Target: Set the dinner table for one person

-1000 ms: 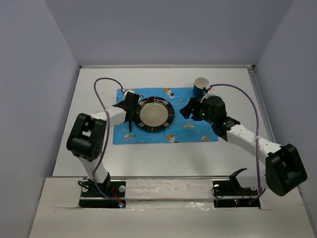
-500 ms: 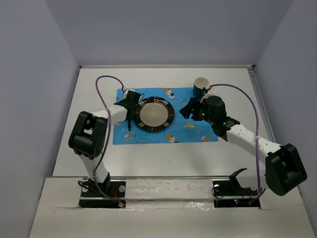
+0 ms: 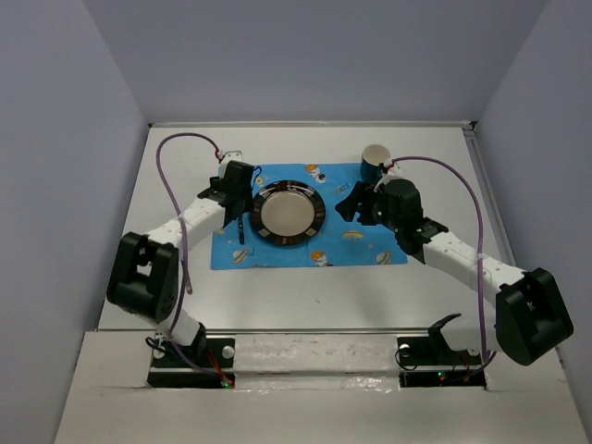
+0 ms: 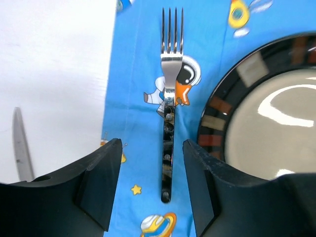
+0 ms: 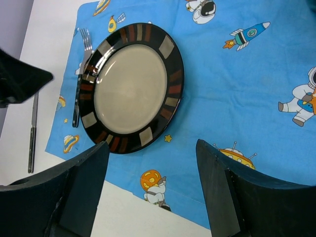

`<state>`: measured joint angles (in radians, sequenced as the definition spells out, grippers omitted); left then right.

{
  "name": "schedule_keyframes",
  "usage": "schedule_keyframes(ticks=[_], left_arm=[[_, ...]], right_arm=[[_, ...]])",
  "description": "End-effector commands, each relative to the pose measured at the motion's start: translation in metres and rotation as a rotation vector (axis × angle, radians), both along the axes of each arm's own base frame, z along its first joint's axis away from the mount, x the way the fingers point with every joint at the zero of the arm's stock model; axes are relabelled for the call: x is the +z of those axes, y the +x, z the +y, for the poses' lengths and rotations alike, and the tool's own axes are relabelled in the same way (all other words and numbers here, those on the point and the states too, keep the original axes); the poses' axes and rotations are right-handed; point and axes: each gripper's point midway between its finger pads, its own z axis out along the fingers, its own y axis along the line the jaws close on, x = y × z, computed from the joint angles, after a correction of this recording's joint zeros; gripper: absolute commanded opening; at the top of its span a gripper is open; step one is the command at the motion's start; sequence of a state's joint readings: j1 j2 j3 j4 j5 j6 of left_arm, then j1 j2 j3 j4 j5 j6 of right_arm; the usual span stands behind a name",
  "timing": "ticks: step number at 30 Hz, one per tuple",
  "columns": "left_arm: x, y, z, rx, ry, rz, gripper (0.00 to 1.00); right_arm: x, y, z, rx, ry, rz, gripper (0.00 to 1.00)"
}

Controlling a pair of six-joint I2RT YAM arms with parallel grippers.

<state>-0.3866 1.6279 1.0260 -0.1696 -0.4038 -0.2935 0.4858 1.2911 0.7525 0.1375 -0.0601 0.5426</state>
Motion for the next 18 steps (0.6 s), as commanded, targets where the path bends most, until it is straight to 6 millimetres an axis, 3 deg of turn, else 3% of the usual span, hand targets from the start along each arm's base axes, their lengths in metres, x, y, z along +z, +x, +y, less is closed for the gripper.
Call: schedule_keyframes(ticks=[1,2,3,4,5,7,8,11,14,18], left_arm=[[0.052,-0.014,0.011,0.046,-0.054,-0.123,0.63],[0.065,-0.02,0.017,0.061,-0.079,-0.157,0.63],[0.065,-0.027,0.03,0.101,-0.1,-0.152,0.63],[0.053,-0.039,0.036,0.102,-0.131,-0.119,0.64],[0.059,-0.046,0.059,0.164,-0.162,-0.135,0.64],[0.042,-0.066,0.074,0.185,-0.234,-0.083,0.64],[0.043,-0.074,0.095,0.241,-0.246,-0.09,0.64],[0.028,-0.094,0.115,0.357,-0.228,-0.077,0.64],[0.013,-0.1,0.117,0.382,-0.222,-0.025,0.64],[-0.016,-0.109,0.14,0.495,-0.177,0.088,0.62]], right_arm=[[0.018,0.005,0.006,0.011,0.028,-0.061,0.77],[0.018,0.005,0.006,0.013,0.03,-0.058,0.77],[0.017,0.005,0.007,0.015,0.029,-0.055,0.77],[0.017,0.005,0.007,0.015,0.032,-0.055,0.77],[0.017,0.005,0.008,0.02,0.034,-0.056,0.77],[0.016,0.004,0.009,0.025,0.04,-0.051,0.77],[0.016,0.004,0.01,0.03,0.043,-0.049,0.77],[0.017,0.004,0.01,0.027,0.044,-0.053,0.77],[0.02,0.004,0.007,0.016,0.041,-0.064,0.77],[0.021,0.004,0.004,0.004,0.035,-0.073,0.77]])
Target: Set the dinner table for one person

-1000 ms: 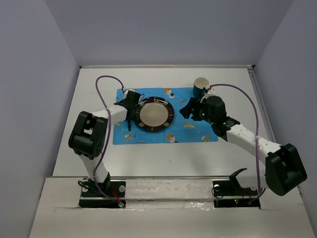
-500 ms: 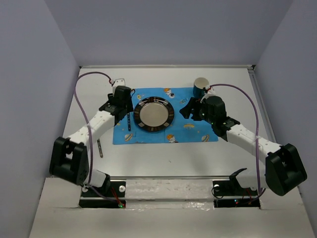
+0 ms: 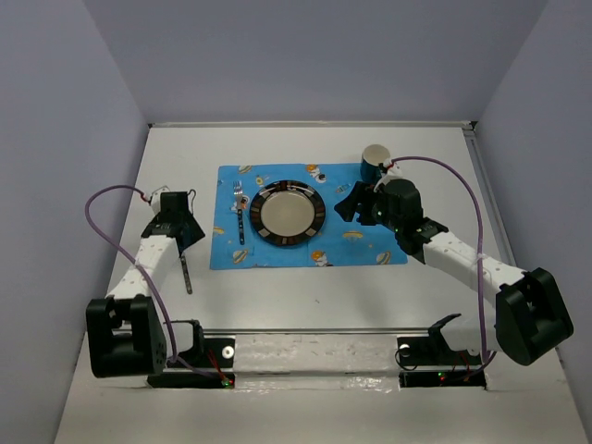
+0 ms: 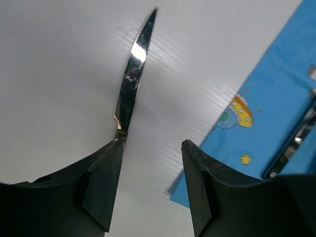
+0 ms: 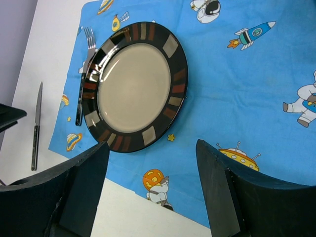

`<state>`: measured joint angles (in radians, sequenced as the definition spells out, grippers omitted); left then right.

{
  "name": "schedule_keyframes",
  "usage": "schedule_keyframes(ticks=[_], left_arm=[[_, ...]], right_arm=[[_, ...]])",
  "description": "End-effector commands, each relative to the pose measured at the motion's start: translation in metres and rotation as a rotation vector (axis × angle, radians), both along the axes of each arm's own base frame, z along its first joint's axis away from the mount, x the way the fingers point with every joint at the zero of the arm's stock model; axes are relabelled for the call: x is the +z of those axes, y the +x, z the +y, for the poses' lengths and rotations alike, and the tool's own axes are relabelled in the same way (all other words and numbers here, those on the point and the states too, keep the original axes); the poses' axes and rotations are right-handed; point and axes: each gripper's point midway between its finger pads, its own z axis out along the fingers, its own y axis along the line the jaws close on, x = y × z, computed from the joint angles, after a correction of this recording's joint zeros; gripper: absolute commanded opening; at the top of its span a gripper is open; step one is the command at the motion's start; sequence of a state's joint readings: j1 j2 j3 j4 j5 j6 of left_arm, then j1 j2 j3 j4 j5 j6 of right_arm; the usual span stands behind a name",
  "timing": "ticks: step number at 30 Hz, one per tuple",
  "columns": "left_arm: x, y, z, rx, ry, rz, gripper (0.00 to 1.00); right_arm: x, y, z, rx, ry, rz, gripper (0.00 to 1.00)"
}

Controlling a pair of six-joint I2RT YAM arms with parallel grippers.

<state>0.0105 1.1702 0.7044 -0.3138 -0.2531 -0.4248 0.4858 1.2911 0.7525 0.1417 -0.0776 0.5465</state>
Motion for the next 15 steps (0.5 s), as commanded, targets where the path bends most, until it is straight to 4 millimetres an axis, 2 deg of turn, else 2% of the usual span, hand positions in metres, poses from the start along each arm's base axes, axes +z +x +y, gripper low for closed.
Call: schedule_keyframes(ticks=[1,8,12,15], left_arm=[[-0.03,-0.012,0.017,0.093,-0.001,0.137,0.61],[-0.06,-0.02,0.026,0.118,-0.04,0.237,0.56],[-0.074,-0.021,0.021,0.087,-0.07,0.278,0.51],[-0.083,-0.022,0.017,0.069,-0.094,0.309,0.42]], right_arm=[[0.02,0.006,0.001,-0.015,0.024,-0.076,0.77],[0.014,0.011,-0.005,-0.041,-0.009,-0.077,0.77],[0.015,0.01,-0.004,-0.036,-0.006,-0.075,0.77],[0.014,0.01,-0.002,-0.032,-0.002,-0.072,0.77]])
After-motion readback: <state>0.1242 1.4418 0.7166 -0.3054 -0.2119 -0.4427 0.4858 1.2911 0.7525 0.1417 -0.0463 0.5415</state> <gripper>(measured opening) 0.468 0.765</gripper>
